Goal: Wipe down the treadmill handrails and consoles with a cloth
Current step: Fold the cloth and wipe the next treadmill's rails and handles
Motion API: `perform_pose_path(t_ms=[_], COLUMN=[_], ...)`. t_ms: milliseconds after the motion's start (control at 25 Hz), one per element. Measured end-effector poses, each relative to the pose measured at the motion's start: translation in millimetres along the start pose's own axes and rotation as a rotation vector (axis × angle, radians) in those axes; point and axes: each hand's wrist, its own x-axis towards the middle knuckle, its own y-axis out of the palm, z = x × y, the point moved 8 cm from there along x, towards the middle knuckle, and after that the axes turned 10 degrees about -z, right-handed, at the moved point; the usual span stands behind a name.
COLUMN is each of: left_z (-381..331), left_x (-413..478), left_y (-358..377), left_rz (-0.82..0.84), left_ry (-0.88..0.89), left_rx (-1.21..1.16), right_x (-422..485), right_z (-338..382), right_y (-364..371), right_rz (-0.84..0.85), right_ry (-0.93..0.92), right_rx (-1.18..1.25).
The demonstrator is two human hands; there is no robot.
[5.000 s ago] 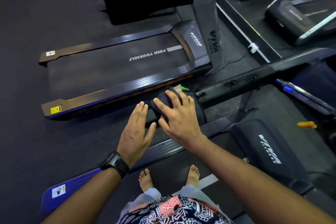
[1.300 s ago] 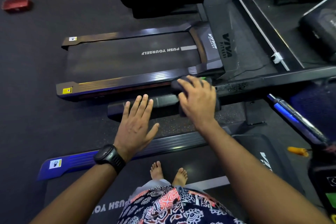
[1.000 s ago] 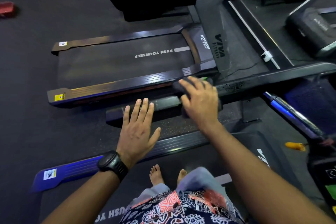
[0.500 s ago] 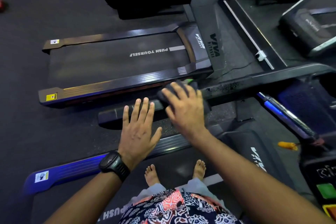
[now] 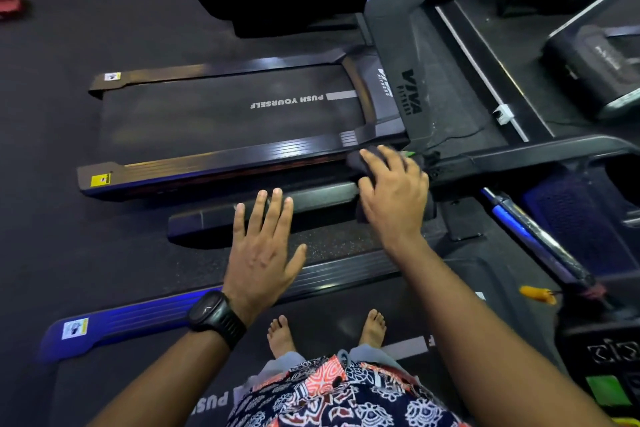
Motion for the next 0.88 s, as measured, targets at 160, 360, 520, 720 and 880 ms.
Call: perform_pose_path(t_ms=[160,360,520,720,880], left_z=[-4.8,-11.4,-16.2,-22.1,-28.0], left_x=[1.8,4.6,6.5,9.0,12.1], left_y=[0.8,-1.0,2.1,3.1,3.6], left_rz=[-0.005,-0.005,0.010,0.009,0.005], left_ry=[-0.006,-0.015,-0.005,-0.017,0.009], left_rx=[0.000,0.002,0.012,0.004,-0.008], right_x=[-50.6,-1.0,-35.4,-11.6,-22.5], right_z=[59.9,-3.4,44.5,4.5,12.5], right_y=[2.2,2.9,5.9,2.4,8.4], right_rz=[0.071,0.013,0.077,0.009,0.080], right_ry=[-0.433,0.039,-0.537,-0.062,-0.453], right_rx=[0.058,0.006,0.090,-0.005,0.043])
